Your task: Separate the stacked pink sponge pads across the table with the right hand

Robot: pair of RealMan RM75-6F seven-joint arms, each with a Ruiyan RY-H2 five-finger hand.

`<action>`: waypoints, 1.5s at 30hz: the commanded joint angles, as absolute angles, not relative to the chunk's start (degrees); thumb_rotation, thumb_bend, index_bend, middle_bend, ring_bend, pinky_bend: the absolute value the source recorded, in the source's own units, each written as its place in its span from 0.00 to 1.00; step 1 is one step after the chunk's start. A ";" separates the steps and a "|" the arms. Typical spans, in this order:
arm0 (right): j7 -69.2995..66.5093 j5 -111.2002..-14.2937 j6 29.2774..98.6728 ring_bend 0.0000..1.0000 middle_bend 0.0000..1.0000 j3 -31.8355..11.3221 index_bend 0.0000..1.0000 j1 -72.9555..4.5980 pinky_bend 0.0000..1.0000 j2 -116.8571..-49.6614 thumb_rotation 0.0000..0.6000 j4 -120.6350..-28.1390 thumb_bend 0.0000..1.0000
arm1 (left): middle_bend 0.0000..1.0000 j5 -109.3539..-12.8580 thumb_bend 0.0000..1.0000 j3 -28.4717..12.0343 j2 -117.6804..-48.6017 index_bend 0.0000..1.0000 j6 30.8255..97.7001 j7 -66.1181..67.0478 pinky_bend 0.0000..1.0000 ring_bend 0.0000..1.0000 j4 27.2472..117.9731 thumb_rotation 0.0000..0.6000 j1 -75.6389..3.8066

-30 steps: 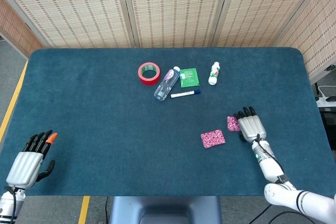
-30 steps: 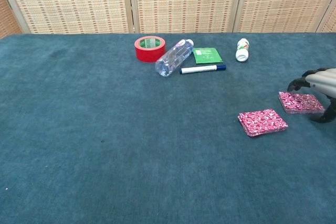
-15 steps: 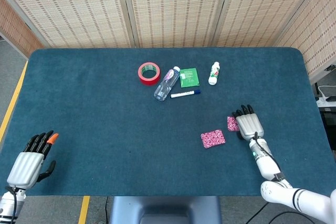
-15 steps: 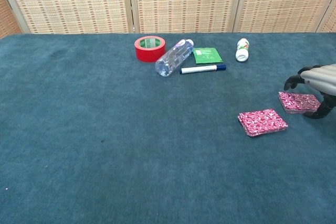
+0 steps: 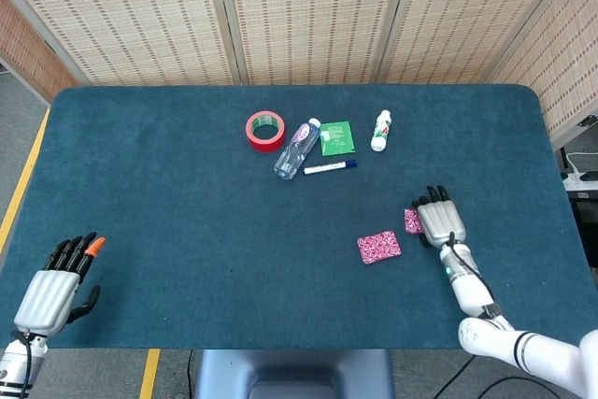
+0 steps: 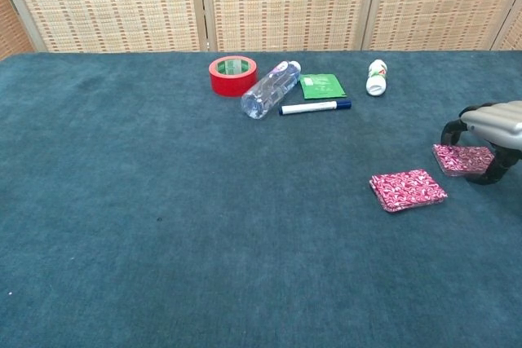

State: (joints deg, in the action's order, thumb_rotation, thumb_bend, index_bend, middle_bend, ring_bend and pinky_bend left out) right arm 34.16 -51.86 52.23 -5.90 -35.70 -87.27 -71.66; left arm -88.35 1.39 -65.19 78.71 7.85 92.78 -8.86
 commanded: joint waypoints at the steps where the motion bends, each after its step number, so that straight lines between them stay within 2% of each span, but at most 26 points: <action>1: 34.14 -51.81 52.31 0.05 0.24 -5.92 0.30 -35.74 0.00 -87.40 1.00 -71.58 0.24 | 0.00 -88.30 0.45 1.40 -65.20 0.00 78.65 7.88 0.10 0.00 92.77 1.00 -8.89; 15: 34.29 -52.06 53.55 0.08 0.27 -5.85 0.34 -35.68 0.00 -87.68 1.00 -72.45 0.24 | 0.00 -88.63 0.45 1.65 -65.18 0.00 78.68 8.01 0.10 0.00 92.89 1.00 -8.90; 20: 35.00 -51.77 54.03 0.13 0.31 -5.74 0.40 -35.63 0.00 -87.85 1.00 -72.60 0.24 | 0.00 -88.86 0.45 1.80 -65.11 0.00 78.63 8.06 0.10 0.00 93.04 1.00 -8.92; 33: 36.02 -52.01 55.66 0.18 0.38 -5.80 0.53 -35.48 0.00 -88.63 1.00 -72.53 0.24 | 0.00 -88.99 0.45 1.88 -64.97 0.00 78.60 7.72 0.10 0.00 93.10 1.00 -8.97; 45: 37.47 -51.57 56.26 0.21 0.40 -5.83 0.60 -35.47 0.00 -89.06 1.00 -72.31 0.24 | 0.00 -88.95 0.45 1.91 -64.88 0.00 78.57 7.76 0.10 0.00 93.16 1.00 -8.97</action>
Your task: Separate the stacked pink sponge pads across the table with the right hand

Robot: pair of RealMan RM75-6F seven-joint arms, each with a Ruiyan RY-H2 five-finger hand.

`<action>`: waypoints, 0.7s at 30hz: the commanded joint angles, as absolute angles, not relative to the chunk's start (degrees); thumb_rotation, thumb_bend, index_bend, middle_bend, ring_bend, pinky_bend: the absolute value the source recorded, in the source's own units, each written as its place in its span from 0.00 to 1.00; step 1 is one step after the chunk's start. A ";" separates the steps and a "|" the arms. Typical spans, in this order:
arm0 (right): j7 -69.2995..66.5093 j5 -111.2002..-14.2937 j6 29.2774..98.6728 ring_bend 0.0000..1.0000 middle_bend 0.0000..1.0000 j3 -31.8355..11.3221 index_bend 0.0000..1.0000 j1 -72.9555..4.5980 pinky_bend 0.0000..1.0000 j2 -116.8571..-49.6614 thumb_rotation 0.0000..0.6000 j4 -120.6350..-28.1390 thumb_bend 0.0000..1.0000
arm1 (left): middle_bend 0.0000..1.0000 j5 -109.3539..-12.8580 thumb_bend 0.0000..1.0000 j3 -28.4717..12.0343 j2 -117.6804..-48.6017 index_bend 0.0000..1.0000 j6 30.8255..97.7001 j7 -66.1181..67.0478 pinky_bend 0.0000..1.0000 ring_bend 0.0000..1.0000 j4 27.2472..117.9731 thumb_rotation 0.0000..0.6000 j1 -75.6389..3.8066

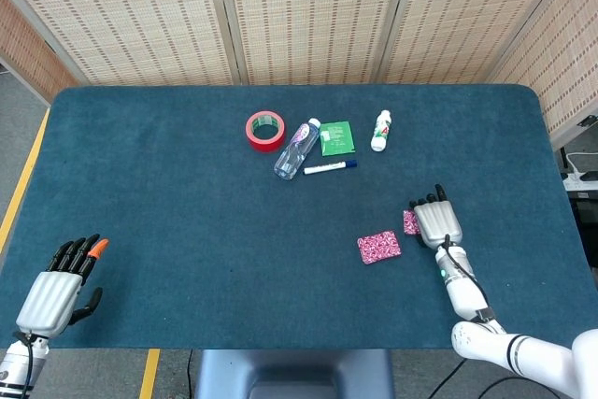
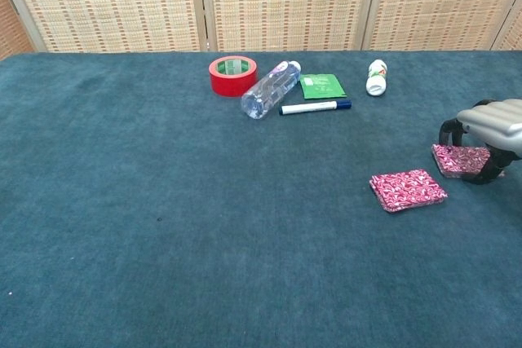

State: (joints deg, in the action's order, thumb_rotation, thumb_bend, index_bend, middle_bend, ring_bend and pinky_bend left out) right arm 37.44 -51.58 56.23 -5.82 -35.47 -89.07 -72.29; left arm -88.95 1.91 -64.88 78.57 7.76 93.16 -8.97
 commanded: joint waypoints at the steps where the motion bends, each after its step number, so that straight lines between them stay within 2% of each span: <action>1: 37.48 -51.57 56.27 0.21 0.41 -5.83 0.61 -35.46 0.00 -89.05 1.00 -72.33 0.24 | 0.00 -88.94 0.45 1.90 -64.89 0.00 78.57 7.76 0.10 0.00 93.16 1.00 -8.98; 16: 38.49 -54.54 60.36 0.22 0.42 -5.49 0.63 -34.27 0.00 -84.54 1.00 -80.26 0.24 | 0.00 -89.18 0.45 1.96 -64.97 0.00 78.94 8.06 0.10 0.00 93.28 1.00 -8.84; 21: 38.72 -57.06 61.59 0.22 0.42 -3.89 0.63 -33.33 0.00 -82.20 1.00 -85.31 0.24 | 0.00 -89.35 0.45 2.01 -65.01 0.00 79.28 8.21 0.10 0.00 93.36 1.00 -8.68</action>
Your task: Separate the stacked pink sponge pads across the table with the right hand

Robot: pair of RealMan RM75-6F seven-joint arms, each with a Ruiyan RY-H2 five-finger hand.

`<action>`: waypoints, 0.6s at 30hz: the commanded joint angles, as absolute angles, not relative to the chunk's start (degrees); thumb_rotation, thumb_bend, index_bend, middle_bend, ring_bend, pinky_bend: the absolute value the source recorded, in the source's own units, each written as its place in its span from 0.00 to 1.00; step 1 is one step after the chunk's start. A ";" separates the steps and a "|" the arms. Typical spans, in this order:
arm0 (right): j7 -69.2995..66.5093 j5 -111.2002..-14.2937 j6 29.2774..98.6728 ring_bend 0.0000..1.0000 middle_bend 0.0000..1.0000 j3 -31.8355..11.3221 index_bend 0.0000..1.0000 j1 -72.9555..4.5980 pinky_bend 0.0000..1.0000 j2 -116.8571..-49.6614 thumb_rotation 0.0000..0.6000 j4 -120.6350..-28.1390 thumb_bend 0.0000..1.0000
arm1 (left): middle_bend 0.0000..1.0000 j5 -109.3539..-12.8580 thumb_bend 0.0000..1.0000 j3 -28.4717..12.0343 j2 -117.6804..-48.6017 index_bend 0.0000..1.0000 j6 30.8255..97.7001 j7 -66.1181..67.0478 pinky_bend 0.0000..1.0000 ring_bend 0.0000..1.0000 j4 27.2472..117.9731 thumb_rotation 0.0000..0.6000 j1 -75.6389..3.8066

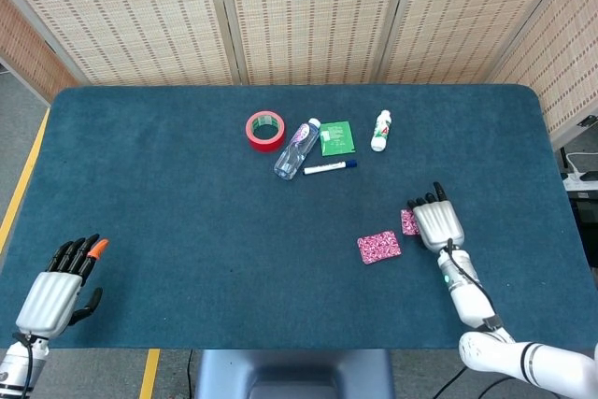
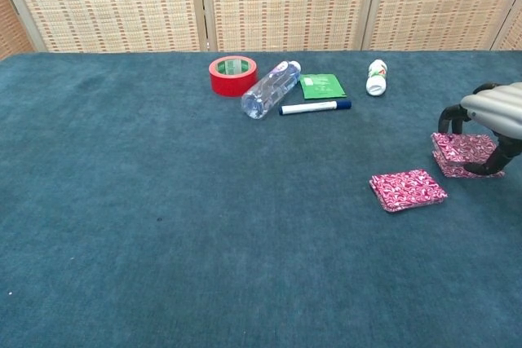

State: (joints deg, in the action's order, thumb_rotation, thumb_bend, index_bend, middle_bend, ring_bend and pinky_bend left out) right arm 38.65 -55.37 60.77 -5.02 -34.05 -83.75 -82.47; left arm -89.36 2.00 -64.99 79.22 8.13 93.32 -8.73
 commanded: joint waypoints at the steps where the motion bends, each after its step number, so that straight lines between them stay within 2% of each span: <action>1: 38.73 -57.73 61.85 0.22 0.42 -3.39 0.63 -33.05 0.00 -81.65 1.00 -86.40 0.24 | 0.00 -89.29 0.45 2.00 -65.00 0.00 79.27 8.26 0.10 0.00 93.38 1.00 -8.66; 10: 37.73 -68.79 65.64 0.23 0.42 4.61 0.63 -28.39 0.00 -74.99 1.00 -96.11 0.24 | 0.00 -89.61 0.45 2.07 -65.01 0.00 79.89 8.49 0.10 0.00 93.52 1.00 -8.35; 13: 37.81 -72.19 66.50 0.23 0.42 7.13 0.63 -26.87 0.00 -73.97 1.00 -96.51 0.24 | 0.00 -89.63 0.45 2.10 -65.08 0.00 79.84 8.75 0.10 0.00 93.57 1.00 -8.35; 18: 37.97 -74.18 65.74 0.23 0.42 8.63 0.61 -25.60 0.00 -75.14 1.00 -93.81 0.24 | 0.00 -89.77 0.45 2.26 -65.19 0.00 79.55 9.18 0.10 0.00 93.65 1.00 -8.42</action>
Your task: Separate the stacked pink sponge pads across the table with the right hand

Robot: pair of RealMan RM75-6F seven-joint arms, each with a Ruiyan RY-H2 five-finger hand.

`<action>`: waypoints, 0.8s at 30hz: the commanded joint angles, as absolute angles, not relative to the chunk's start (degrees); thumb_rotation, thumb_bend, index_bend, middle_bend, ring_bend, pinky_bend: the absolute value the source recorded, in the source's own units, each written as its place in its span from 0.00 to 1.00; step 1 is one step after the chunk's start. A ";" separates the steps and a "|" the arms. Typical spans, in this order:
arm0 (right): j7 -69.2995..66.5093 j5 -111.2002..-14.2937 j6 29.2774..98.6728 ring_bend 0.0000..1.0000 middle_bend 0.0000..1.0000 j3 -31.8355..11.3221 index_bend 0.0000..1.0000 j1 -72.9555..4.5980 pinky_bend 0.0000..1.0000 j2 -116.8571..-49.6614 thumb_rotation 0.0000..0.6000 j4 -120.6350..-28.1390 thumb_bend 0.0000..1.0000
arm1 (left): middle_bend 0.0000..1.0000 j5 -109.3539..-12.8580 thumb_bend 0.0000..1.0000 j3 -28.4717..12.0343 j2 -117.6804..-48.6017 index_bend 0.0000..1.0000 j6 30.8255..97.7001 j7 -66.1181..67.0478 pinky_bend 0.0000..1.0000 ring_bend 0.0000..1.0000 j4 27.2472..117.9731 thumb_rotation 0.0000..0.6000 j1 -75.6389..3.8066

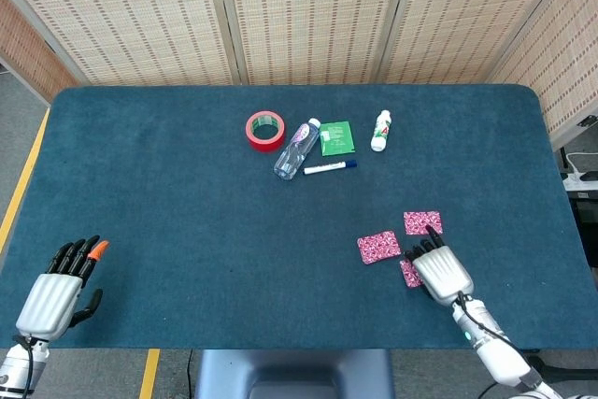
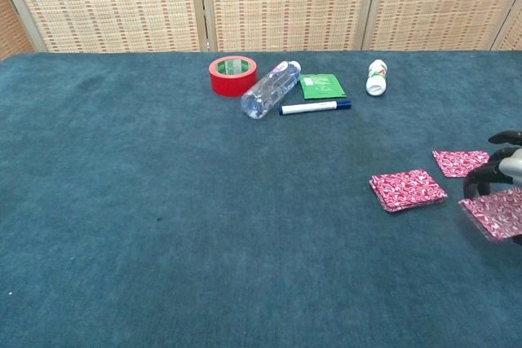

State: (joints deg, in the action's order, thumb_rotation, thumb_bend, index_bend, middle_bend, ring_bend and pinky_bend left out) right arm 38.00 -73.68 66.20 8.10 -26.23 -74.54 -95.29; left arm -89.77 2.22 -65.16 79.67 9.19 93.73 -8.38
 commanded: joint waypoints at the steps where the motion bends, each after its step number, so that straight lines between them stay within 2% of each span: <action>1: 37.54 -74.17 65.29 0.23 0.42 8.60 0.59 -25.52 0.00 -75.52 1.00 -93.26 0.24 | 0.00 -89.71 0.45 2.25 -65.20 0.00 79.47 9.08 0.10 0.00 93.60 1.00 -8.44; 3: 36.57 -74.00 64.15 0.23 0.42 8.48 0.54 -25.41 0.00 -76.27 1.00 -92.02 0.24 | 0.00 -89.23 0.45 2.13 -65.16 0.00 79.22 8.93 0.11 0.00 93.60 1.00 -8.46; 6: 37.50 -73.81 62.45 0.23 0.39 8.81 0.39 -25.54 0.00 -76.64 1.00 -91.11 0.24 | 0.00 -88.95 0.45 1.97 -65.08 0.00 79.19 8.86 0.11 0.00 93.73 1.00 -8.48; 7: 38.06 -73.72 62.13 0.22 0.35 8.85 0.30 -25.57 0.00 -76.71 1.00 -90.99 0.24 | 0.00 -89.03 0.45 1.99 -65.07 0.00 79.22 8.84 0.11 0.00 93.73 1.00 -8.48; 11: 39.23 -73.24 61.26 0.18 0.22 8.62 0.02 -25.61 0.00 -76.53 1.00 -91.50 0.24 | 0.00 -89.16 0.45 2.19 -64.95 0.00 78.72 8.54 0.11 0.00 93.61 1.00 -8.66; 15: 38.90 -75.00 62.67 0.14 0.15 8.51 0.00 -25.01 0.00 -75.21 1.00 -92.83 0.24 | 0.00 -88.95 0.45 2.03 -64.85 0.00 78.70 8.41 0.11 0.00 93.67 1.00 -8.71; 20: 38.06 -76.51 64.58 0.13 0.14 8.30 0.00 -24.15 0.00 -72.10 1.00 -95.77 0.24 | 0.00 -88.86 0.45 2.03 -64.81 0.00 78.63 8.26 0.11 0.00 93.62 1.00 -8.71; 24: 35.33 -79.38 68.81 0.13 0.14 8.42 0.00 -22.08 0.00 -68.18 1.00 -99.41 0.24 | 0.00 -88.72 0.45 1.93 -64.72 0.00 78.83 8.35 0.12 0.00 93.81 1.00 -8.62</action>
State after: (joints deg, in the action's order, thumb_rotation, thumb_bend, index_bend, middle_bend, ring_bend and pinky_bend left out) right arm 36.77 -78.00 67.02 8.39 -23.17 -69.83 -97.84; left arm -88.71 1.95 -64.74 78.78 8.34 93.79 -8.65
